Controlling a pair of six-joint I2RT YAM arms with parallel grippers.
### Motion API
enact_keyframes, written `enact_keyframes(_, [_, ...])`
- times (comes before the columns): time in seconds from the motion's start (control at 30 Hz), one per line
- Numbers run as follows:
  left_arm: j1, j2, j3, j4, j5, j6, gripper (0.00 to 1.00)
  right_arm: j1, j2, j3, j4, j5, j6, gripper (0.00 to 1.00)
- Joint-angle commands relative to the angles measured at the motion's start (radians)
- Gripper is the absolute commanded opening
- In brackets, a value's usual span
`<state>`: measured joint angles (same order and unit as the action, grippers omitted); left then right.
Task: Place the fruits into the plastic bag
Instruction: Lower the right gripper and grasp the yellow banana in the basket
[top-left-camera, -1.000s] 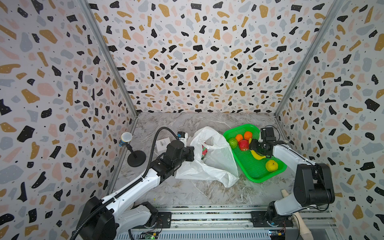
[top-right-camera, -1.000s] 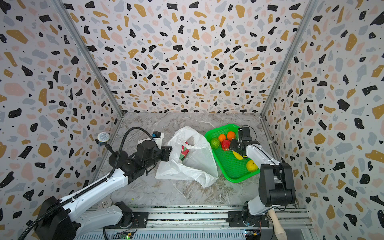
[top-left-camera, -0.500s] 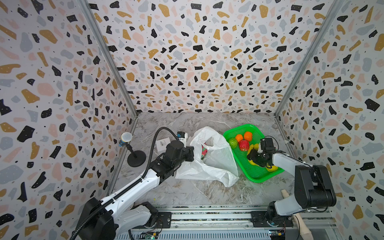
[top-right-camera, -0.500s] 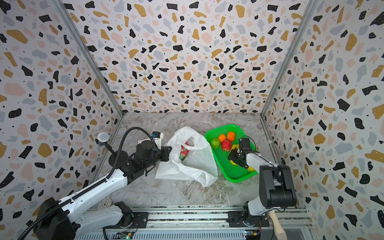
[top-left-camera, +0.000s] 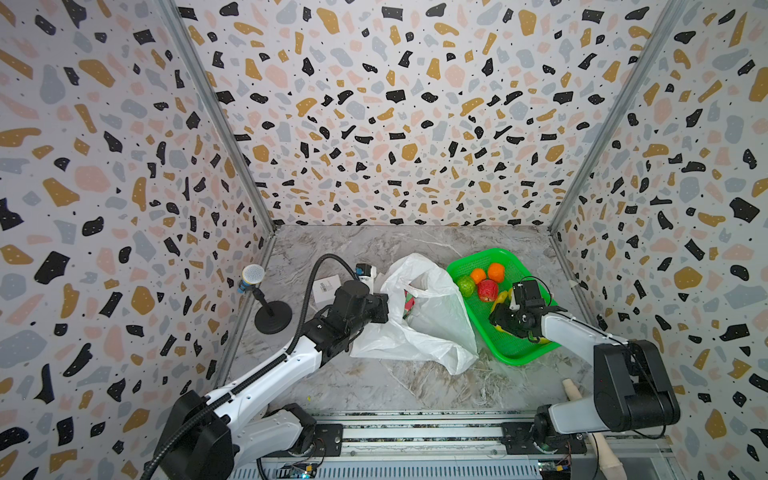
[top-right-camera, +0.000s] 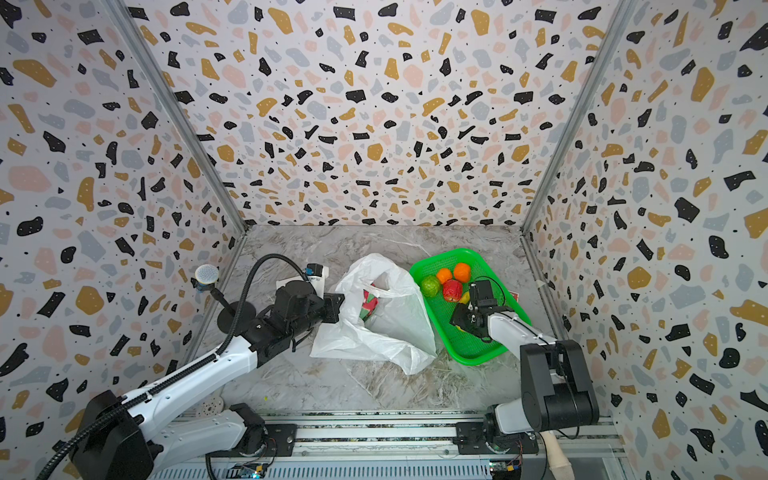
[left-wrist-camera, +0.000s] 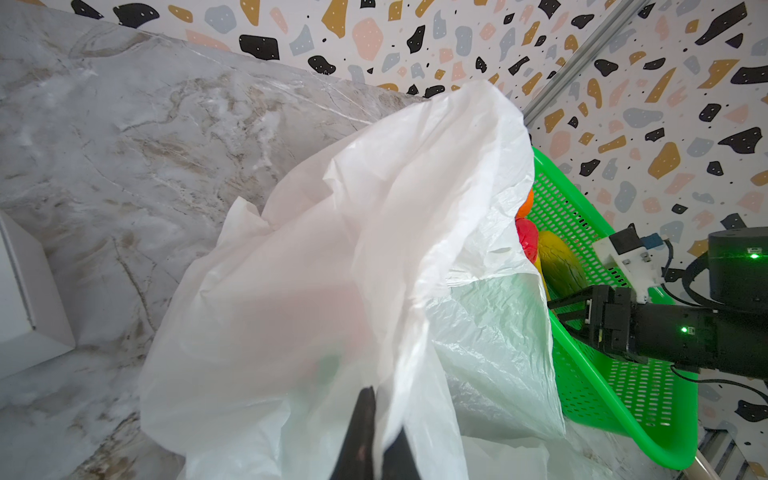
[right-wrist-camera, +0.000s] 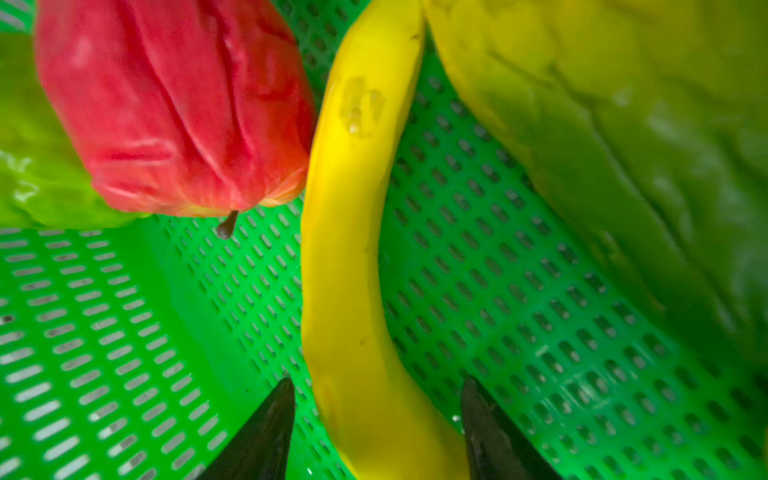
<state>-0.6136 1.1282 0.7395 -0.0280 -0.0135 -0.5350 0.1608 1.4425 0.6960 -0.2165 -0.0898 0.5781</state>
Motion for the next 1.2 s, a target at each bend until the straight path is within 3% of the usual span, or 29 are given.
enact_keyframes(0.0, [-0.005, -0.005, 0.022, 0.017, -0.009, 0.012, 0.00, 0.030, 0.027, 0.034, -0.045, 0.073, -0.042, 0.64])
enact_keyframes(0.43, [-0.005, -0.006, 0.021, 0.015, -0.020, 0.003, 0.00, 0.103, 0.061, 0.057, -0.064, 0.215, -0.071, 0.54])
enact_keyframes(0.6, [-0.006, -0.005, 0.020, 0.014, -0.026, -0.006, 0.00, 0.105, 0.067, 0.035, -0.008, 0.147, -0.076, 0.39])
enact_keyframes(0.8, [-0.006, 0.002, 0.013, 0.005, -0.050, -0.045, 0.00, 0.106, 0.019, 0.009, 0.045, 0.102, -0.059, 0.10])
enact_keyframes(1.03, [-0.005, 0.007, 0.012, -0.006, -0.095, -0.066, 0.00, 0.110, -0.128, 0.054, -0.018, 0.128, -0.040, 0.09])
enact_keyframes(1.17, [-0.005, 0.024, 0.015, -0.008, -0.099, -0.071, 0.00, 0.175, -0.244, 0.080, -0.031, 0.160, -0.016, 0.08])
